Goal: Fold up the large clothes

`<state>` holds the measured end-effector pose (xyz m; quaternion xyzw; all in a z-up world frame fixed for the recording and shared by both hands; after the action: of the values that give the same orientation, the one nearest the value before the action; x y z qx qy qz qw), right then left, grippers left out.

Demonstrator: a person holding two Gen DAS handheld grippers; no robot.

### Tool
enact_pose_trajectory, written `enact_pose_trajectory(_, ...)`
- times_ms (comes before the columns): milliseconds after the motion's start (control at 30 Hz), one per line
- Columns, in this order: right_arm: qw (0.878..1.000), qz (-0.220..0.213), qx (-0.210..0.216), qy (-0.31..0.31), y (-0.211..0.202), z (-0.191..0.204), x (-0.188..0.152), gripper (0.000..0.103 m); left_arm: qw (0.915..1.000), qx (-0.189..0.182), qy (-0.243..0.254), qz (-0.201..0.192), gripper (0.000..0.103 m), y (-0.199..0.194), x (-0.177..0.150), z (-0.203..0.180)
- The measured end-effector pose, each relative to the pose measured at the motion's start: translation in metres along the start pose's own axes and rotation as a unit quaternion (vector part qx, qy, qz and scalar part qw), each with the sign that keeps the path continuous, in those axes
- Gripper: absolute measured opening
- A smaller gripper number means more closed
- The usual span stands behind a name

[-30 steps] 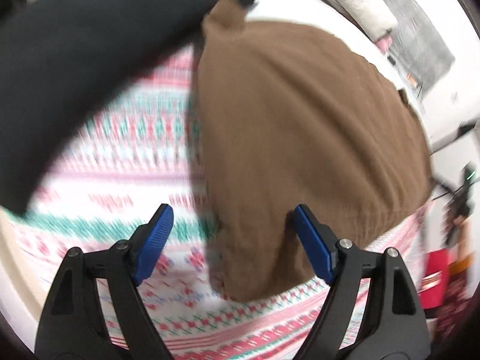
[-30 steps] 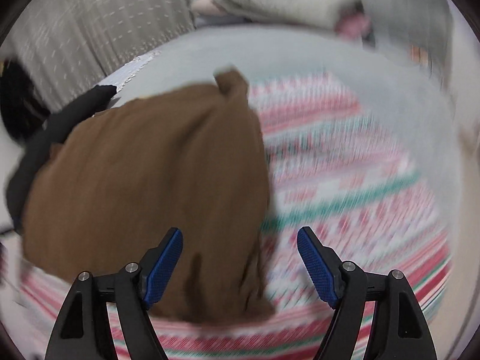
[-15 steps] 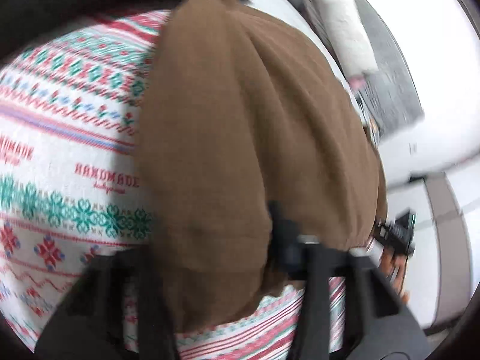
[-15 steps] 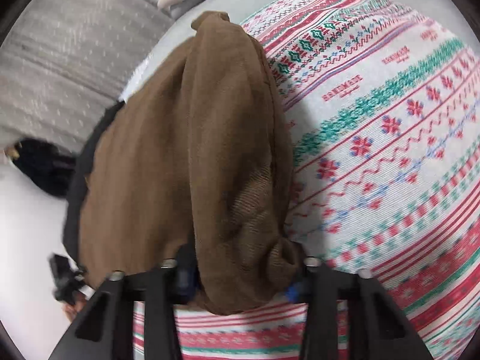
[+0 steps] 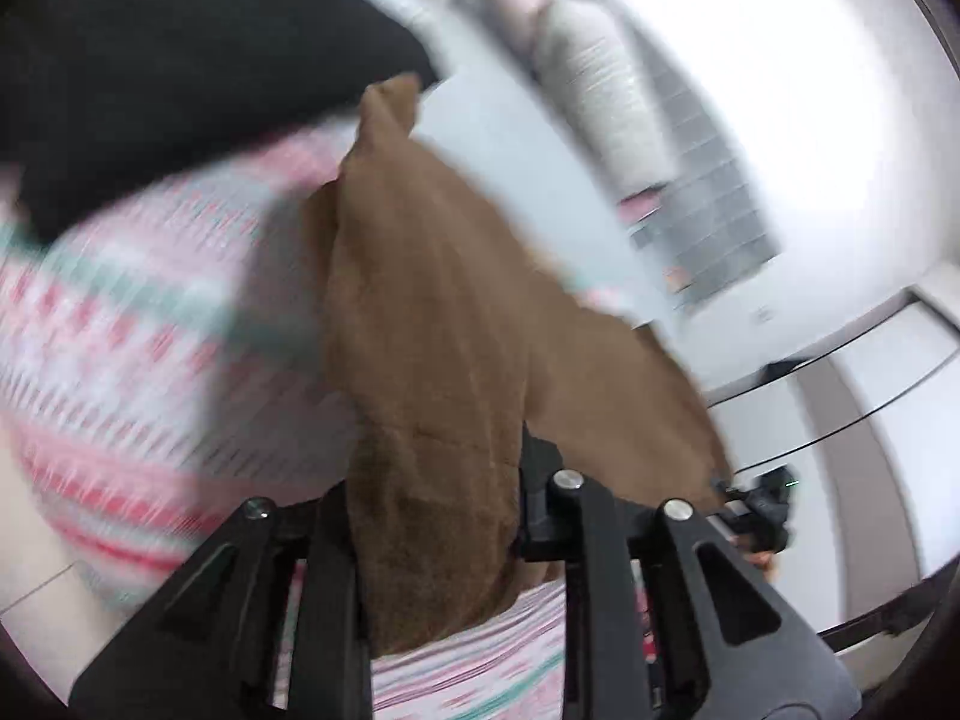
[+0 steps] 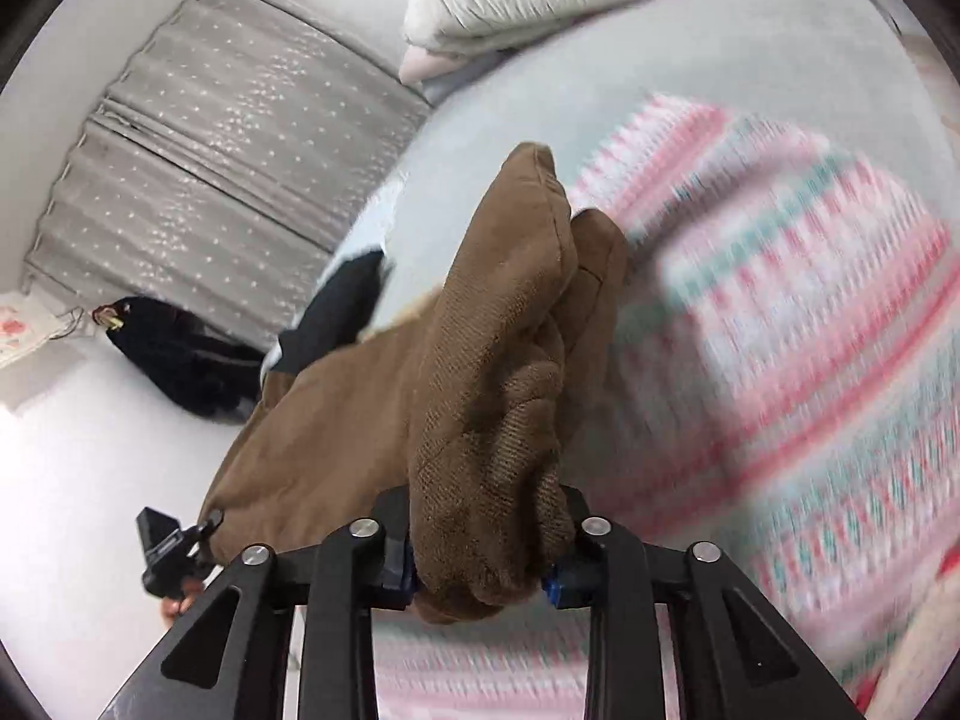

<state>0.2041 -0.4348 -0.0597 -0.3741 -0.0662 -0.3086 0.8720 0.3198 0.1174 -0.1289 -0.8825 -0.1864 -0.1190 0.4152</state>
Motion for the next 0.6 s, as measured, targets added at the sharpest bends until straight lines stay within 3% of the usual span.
enact_pose_trajectory(67, 0.998, 0.022, -0.057, 0.012, 0.011, -0.05, -0.032, 0.043, 0.9952, 0.085, -0.022, 0.044, 0.032, 0.034, -0.039, 0.056)
enact_pose_trajectory(100, 0.996, 0.026, -0.085, 0.016, 0.016, -0.068, -0.039, 0.043, 0.9946, 0.084, -0.041, 0.046, 0.037, 0.043, -0.05, 0.07)
enact_pose_trajectory(133, 0.99, 0.023, -0.134, 0.027, 0.018, -0.099, -0.05, 0.045, 0.9963, 0.055, -0.06, 0.028, 0.039, 0.043, -0.052, 0.075)
enact_pose_trajectory(167, 0.988, 0.005, -0.144, 0.048, 0.015, -0.122, -0.056, 0.058, 0.9968, 0.024, -0.076, 0.004, 0.041, 0.036, -0.052, 0.075)
enact_pose_trajectory(233, 0.991, -0.027, -0.077, 0.102, 0.006, -0.133, -0.06, 0.06, 0.9967, 0.026, -0.073, -0.023, 0.044, 0.023, -0.049, 0.071)
enact_pose_trajectory(267, 0.99, -0.038, -0.066, 0.118, -0.002, -0.136, -0.06, 0.06, 0.9967, 0.035, -0.061, -0.04, 0.044, 0.016, -0.045, 0.067)
enact_pose_trajectory(367, 0.989, -0.081, -0.087, 0.088, -0.021, -0.128, -0.048, 0.06, 0.9966, 0.06, -0.019, -0.053, 0.046, 0.014, -0.042, 0.053)
enact_pose_trajectory(433, 0.992, -0.091, -0.063, 0.068, -0.022, -0.109, -0.043, 0.06, 0.9955, 0.083, -0.004, -0.046, 0.046, 0.018, -0.039, 0.056)
enact_pose_trajectory(500, 0.994, -0.081, -0.053, 0.048, -0.014, -0.092, -0.045, 0.06, 0.9939, 0.103, 0.01, -0.04, 0.046, 0.026, -0.038, 0.054)
enact_pose_trajectory(533, 0.995, -0.068, -0.071, 0.032, -0.001, -0.087, -0.045, 0.06, 0.9921, 0.115, 0.018, -0.047, 0.045, 0.029, -0.036, 0.054)
enact_pose_trajectory(600, 0.993, -0.043, -0.109, 0.002, 0.023, -0.086, -0.048, 0.057, 0.9815, 0.174, 0.048, -0.065, 0.049, 0.024, -0.036, 0.076)
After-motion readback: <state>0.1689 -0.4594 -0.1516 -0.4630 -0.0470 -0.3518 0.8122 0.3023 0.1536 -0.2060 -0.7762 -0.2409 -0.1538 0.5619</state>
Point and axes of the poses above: each gripper's, at about its wrist camera, not at the fingertips, and y roughly the way its jaws point, z to its left, x to its top, the point moved 10 cm from there along y, roughly the way its jaws point, and after that the axes turned 1 degree about x, right-handed, at the moved point
